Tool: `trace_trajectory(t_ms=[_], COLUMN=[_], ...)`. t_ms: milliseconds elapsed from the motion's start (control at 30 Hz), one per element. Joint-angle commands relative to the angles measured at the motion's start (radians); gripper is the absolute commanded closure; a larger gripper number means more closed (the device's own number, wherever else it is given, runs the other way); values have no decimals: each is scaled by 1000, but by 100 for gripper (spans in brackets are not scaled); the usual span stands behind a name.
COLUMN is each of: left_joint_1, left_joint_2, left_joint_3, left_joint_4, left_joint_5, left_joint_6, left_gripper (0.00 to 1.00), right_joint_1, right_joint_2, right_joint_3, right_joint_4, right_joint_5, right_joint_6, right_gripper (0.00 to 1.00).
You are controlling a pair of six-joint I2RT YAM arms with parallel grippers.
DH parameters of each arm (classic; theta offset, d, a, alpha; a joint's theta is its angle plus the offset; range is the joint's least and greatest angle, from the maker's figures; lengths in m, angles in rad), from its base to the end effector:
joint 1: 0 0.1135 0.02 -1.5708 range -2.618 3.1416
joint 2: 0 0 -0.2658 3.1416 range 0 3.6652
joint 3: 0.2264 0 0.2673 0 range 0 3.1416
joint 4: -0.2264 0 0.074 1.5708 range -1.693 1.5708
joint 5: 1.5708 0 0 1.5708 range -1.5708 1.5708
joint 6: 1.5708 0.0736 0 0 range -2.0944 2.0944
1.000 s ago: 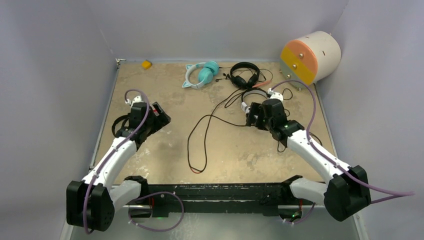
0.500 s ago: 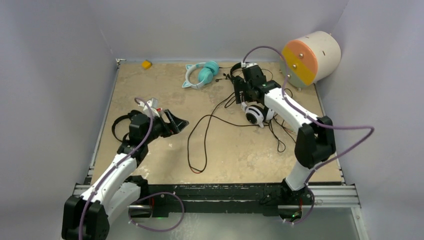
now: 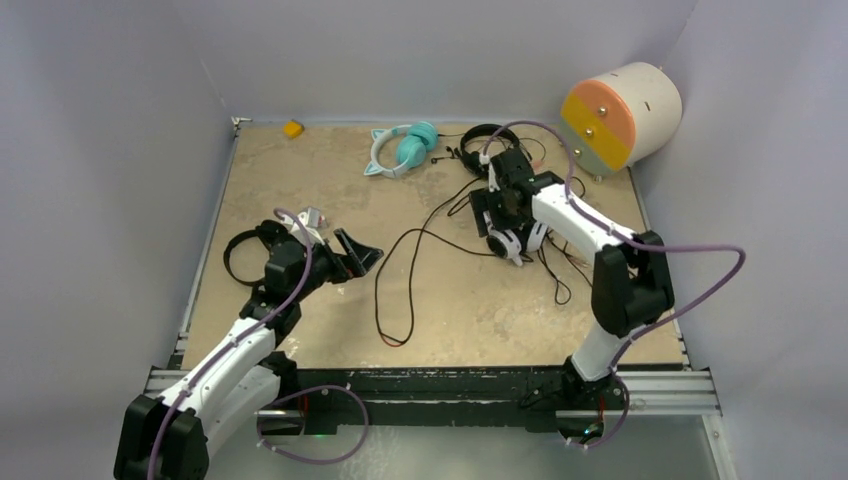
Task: Wrap the headphones
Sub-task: Move the headphones to the center of the board.
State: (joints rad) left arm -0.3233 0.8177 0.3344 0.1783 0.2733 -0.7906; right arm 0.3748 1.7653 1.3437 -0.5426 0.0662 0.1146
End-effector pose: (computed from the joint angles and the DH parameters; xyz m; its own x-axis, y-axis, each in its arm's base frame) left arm 0.2164 -0.0935 0.1960 -0.5912 -0.5237 -0.6134 0.1845 0.6525 -0.7350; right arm 0.3904 0.1484 0.2013 -0.7973 -0.1910 -0.5726 -0.2406 0.9706 0.0112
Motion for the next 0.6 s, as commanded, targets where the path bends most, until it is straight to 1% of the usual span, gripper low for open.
trace_trajectory(t_ms=[0,67,100,133,167,200,300,333,367,433,500,533,567], left_joint_1=[-22,-40,-50,-61,-71,-78,-89,-93,-100,-129,-172,-196,-222], left_joint_2=[7,37,53,59,61,62,95,117,146,202,248,268,290], left_joint_3=[-20,-17,-11,-4,0,5,53,75,92,117,139,154,168], left_joint_4=[123,155,153,152,151,151,126,115,110,121,125,117,103], left_joint_5=[17,29,14,-4,-20,-29,6,37,66,115,117,102,77], left_joint_6=[-16,-6,1,6,9,11,33,49,68,103,130,142,153], left_gripper=[0,0,0,0,0,0,0,0,0,1,1,1,1], right_joint_1=[121,169,190,212,229,243,259,259,258,255,237,215,175], right_joint_2=[-173,-207,-216,-224,-233,-248,-322,-365,-396,-451,-484,-497,-508], right_joint_3=[-74,-110,-121,-133,-143,-155,-188,-198,-209,-230,-246,-258,-275], right_joint_4=[-79,-103,-116,-129,-138,-147,-145,-140,-138,-105,-90,-86,-75], right_joint_5=[-68,-130,-183,-233,-282,-297,-332,-325,-318,-201,-52,-3,8], right_joint_6=[-27,-36,-47,-55,-60,-63,-68,-65,-29,13,59,78,92], right_gripper=[17,29,33,36,38,38,37,35,34,31,30,29,29])
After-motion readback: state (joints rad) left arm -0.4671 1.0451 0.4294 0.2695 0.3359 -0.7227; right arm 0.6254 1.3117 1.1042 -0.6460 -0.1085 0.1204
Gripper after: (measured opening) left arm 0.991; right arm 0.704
